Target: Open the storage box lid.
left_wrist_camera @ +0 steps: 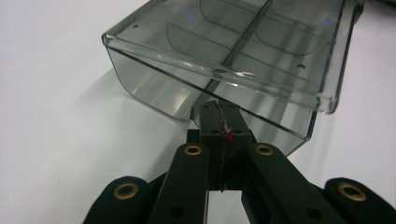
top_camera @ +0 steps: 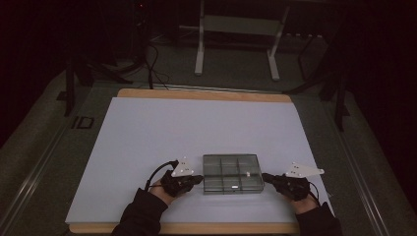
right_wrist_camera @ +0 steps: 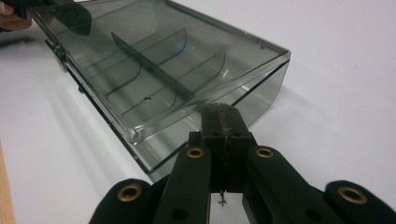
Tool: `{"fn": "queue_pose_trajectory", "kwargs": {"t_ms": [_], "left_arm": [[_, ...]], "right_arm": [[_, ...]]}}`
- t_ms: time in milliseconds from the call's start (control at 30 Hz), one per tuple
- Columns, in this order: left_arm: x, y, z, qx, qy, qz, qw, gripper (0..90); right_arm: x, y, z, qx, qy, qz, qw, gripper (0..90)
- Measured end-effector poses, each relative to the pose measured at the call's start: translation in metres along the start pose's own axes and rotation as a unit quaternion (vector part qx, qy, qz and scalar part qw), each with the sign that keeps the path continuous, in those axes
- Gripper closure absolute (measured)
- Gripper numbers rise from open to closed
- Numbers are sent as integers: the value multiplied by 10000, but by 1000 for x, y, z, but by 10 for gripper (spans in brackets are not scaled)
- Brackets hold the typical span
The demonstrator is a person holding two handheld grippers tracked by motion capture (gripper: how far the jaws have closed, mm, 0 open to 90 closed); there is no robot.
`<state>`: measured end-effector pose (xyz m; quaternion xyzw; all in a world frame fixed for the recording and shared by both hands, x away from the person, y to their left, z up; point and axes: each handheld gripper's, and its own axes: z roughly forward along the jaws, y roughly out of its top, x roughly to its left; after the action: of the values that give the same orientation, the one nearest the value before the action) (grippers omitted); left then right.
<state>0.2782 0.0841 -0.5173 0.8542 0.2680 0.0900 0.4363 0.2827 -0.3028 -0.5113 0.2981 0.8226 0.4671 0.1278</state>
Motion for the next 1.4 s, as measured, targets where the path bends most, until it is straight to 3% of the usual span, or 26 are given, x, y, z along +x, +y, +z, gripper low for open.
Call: {"fn": "queue_pose_trajectory", "kwargs": {"t_ms": [167,200,267,467,667,933,1067,1400], "left_arm": [[0,5,-1,-61,86,54,9999,825],[0,5,1,61,205,99,9997,812],[2,4,1,47,244,17,9997,791],[4,3,1,-75,132,-8,9999,790],[4,6,1,-81,220,48,9997,776],[5,10,2,-204,278,39,9994,761],[5,12,2,-254,288,45,9993,761],[6,15,2,-362,351,-4,9987,761]], "right_arm": [[-2,7,-2,-151,23,8,9999,900],[-1,10,-2,-192,53,6,9998,899],[0,15,0,-167,-18,-120,9998,880],[1,22,6,-208,-3,-171,9996,872],[1,21,6,-253,-40,-152,9996,852],[-12,17,1,-306,-462,91,9984,795],[-17,12,2,-221,-534,172,9982,783],[-16,12,10,-77,-569,31,9983,761]]}}
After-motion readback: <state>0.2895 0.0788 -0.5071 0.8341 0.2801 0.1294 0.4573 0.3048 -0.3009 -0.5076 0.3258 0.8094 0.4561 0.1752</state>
